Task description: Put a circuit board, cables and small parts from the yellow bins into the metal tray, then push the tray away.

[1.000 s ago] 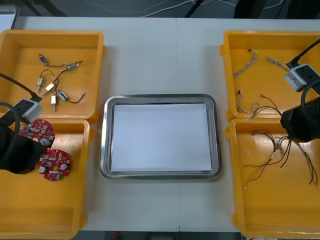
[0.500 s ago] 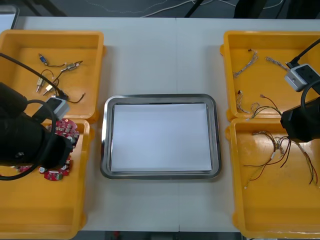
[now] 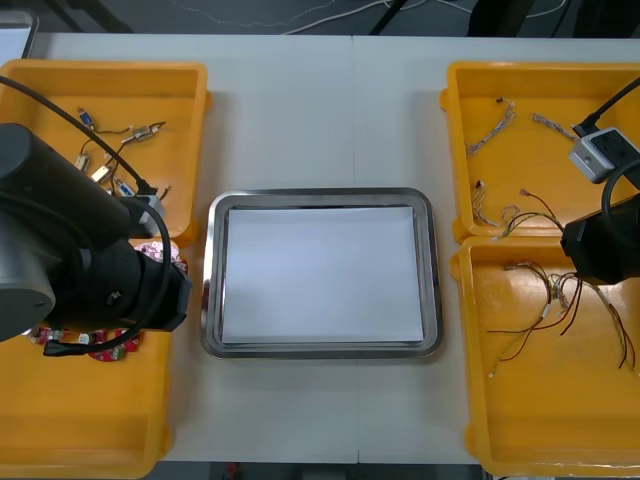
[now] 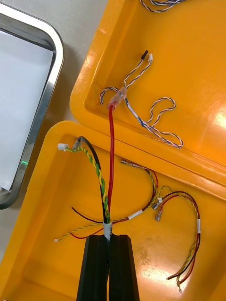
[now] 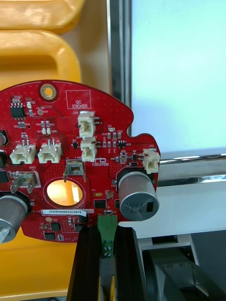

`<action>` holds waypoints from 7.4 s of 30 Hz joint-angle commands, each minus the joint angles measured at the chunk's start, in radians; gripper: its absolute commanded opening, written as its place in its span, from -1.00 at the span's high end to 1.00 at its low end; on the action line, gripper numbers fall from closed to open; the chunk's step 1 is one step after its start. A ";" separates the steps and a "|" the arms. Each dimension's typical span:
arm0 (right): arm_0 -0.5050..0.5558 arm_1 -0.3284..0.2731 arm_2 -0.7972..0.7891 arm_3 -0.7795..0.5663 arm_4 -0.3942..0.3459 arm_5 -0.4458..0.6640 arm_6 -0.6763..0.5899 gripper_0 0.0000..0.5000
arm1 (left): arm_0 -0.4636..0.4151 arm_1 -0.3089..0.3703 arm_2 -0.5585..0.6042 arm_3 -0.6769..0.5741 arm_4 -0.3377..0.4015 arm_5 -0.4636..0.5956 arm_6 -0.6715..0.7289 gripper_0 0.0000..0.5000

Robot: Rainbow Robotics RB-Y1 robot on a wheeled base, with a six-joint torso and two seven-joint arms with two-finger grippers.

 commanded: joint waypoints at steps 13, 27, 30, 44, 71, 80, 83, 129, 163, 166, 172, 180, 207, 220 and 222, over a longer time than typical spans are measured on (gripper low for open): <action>-0.023 -0.034 -0.025 -0.009 -0.006 0.003 0.012 1.00 | -0.181 -0.066 -0.235 0.096 -0.080 0.007 0.115 1.00; -0.023 -0.034 -0.025 -0.009 -0.006 0.003 0.012 1.00 | -0.220 -0.141 -0.362 0.163 -0.161 -0.010 0.118 1.00; -0.023 -0.034 -0.025 -0.009 -0.006 0.003 0.012 1.00 | -0.223 -0.158 -0.382 0.166 -0.173 -0.010 0.118 1.00; -0.023 -0.034 -0.025 -0.009 -0.006 0.003 0.012 1.00 | -0.269 -0.283 -0.455 0.313 -0.285 -0.061 0.080 1.00; -0.023 -0.034 -0.025 -0.009 -0.006 0.003 0.012 1.00 | -0.275 -0.359 -0.527 0.471 -0.348 -0.125 0.046 1.00; -0.023 -0.034 -0.025 -0.009 -0.006 0.003 0.012 1.00 | -0.269 -0.359 -0.537 0.497 -0.362 -0.153 0.034 1.00; -0.023 -0.034 -0.025 -0.009 -0.006 0.003 0.012 1.00 | -0.267 -0.359 -0.537 0.499 -0.366 -0.154 0.031 1.00; -0.023 -0.034 -0.025 -0.009 -0.006 0.003 0.012 1.00 | -0.253 -0.199 -0.337 0.281 -0.239 -0.131 0.051 -1.00; -0.095 -0.059 0.225 -0.020 -0.043 0.003 0.092 1.00 | -0.252 -0.041 0.089 0.384 -0.139 0.007 -0.250 -1.00; -0.115 -0.059 0.271 -0.018 -0.049 0.003 0.107 1.00 | -0.252 -0.040 0.100 0.416 -0.155 -0.003 -0.258 -1.00; -0.144 -0.057 0.363 -0.018 -0.033 -0.036 0.224 1.00 | -0.252 -0.041 0.123 0.493 -0.162 -0.072 -0.279 -1.00; -0.210 -0.041 0.501 -0.018 0.010 -0.090 0.379 1.00 | -0.250 -0.041 0.154 0.554 -0.213 -0.101 -0.373 -1.00; -0.492 0.090 0.923 0.302 0.072 -0.307 0.696 1.00 | -0.220 -0.012 0.295 0.649 -0.244 -0.201 -0.574 -1.00; -0.497 0.105 1.047 0.407 0.094 -0.429 0.707 1.00 | -0.055 -0.009 0.313 0.649 -0.248 -0.394 -0.601 -1.00; -0.495 0.114 1.058 0.414 0.100 -0.432 0.707 1.00 | -0.043 -0.009 0.315 0.652 -0.254 -0.400 -0.606 -1.00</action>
